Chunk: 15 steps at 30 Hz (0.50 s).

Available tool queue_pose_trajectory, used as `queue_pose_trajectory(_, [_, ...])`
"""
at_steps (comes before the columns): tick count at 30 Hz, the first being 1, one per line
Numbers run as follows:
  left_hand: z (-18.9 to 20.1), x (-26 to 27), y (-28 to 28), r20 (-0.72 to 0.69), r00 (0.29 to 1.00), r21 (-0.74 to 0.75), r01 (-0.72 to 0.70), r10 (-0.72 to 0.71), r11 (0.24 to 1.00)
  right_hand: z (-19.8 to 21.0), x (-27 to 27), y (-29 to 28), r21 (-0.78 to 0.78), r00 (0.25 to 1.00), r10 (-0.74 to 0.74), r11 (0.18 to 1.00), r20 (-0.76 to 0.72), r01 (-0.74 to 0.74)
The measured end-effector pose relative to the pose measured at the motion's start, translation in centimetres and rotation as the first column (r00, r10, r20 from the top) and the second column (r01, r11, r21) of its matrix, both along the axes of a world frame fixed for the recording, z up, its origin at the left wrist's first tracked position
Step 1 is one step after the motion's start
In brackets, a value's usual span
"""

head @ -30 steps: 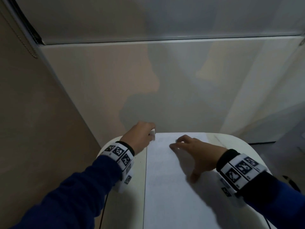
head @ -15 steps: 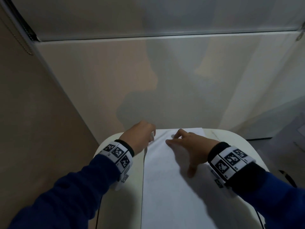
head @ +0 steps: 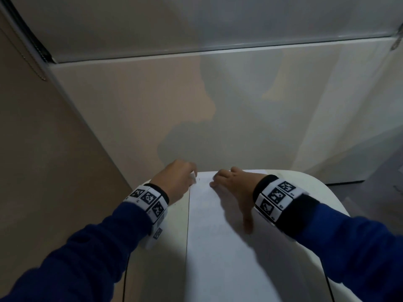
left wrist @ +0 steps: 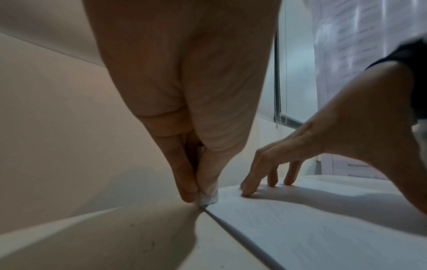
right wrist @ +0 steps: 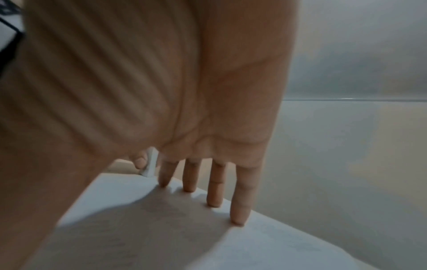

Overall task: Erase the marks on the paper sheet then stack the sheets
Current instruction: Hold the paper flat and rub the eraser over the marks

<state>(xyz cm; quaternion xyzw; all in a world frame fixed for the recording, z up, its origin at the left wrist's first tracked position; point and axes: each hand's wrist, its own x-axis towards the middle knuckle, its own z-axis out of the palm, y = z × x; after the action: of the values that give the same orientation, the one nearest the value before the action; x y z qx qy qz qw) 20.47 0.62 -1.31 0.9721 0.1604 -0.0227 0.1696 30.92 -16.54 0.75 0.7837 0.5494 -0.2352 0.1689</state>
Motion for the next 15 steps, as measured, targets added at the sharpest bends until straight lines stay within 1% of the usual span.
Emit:
queue_pose_trajectory(3, [0.1, 0.1, -0.3, 0.002, 1.000, -0.004, 0.010, -0.010, 1.000, 0.0, 0.4, -0.2, 0.015, 1.000, 0.005, 1.000, -0.016, -0.005])
queue_pose_trajectory(5, [0.2, 0.6, -0.5, 0.013, 1.000, -0.001, -0.001, 0.001, 1.000, 0.0, 0.5, -0.3, 0.017, 0.999, -0.010, 1.000, -0.031, 0.010])
queue_pose_trajectory(7, [0.0, 0.7, -0.8, 0.007, 1.000, 0.022, -0.001, 0.000, 1.000, -0.4, 0.4, -0.1, 0.052, 0.999, -0.036, 0.998, -0.033, 0.038])
queue_pose_trajectory(11, [-0.2, 0.4, -1.2, -0.026, 0.999, 0.034, 0.043, -0.042, 0.998, -1.4, 0.3, 0.3, 0.093, 0.996, -0.080, 0.992, -0.028, 0.082])
queue_pose_trajectory(15, [-0.2, 1.3, -0.6, -0.007, 1.000, 0.033, 0.002, -0.002, 0.999, -1.5, 0.2, 0.7, 0.101, 0.996, -0.093, 0.991, -0.003, 0.093])
